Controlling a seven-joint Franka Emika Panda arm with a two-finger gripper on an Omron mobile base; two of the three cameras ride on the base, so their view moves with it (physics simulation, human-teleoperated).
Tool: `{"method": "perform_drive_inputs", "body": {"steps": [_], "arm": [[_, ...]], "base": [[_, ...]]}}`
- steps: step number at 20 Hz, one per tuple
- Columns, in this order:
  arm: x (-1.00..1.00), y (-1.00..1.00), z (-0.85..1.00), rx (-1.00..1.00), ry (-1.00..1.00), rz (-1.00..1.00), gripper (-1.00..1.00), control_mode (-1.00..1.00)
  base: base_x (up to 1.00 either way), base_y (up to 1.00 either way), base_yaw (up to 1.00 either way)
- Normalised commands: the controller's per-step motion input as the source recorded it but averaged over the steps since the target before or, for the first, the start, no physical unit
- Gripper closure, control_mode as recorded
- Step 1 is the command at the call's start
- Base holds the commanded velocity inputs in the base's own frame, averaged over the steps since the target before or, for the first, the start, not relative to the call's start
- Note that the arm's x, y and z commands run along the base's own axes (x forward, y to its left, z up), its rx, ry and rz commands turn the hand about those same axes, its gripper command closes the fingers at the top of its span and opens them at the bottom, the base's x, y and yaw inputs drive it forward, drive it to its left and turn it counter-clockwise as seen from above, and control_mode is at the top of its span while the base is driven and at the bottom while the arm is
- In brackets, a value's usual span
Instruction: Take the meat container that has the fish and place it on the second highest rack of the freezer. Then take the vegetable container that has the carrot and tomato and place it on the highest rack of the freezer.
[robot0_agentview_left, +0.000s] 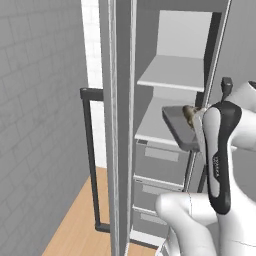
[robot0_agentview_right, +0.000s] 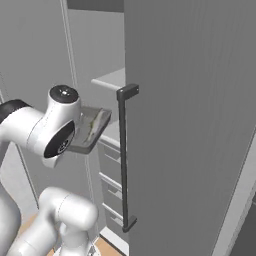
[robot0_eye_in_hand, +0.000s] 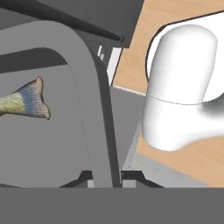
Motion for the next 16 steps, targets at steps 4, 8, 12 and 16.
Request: {"method": "perform_drive_inputs", "body": {"steps": [4,8,12,16], "arm": [[0.94,0.21,-0.16,-0.05,0.09,-0.19,1.0,-1.0],[0.84,-0.03,-0.18,0.0,0.0,-0.12,1.0,-1.0],[0.93,0.0,-0.38,0.0,0.0,-0.14,1.0,-1.0],[0.83,-0.08,-0.42,0.0,0.05,-0.11,1.0,-1.0]], "base": [[0.0,0.0,0.0],[0.0,0.0,0.0],[0.0,0.0,0.0],[0.0,0.0,0.0]]}}
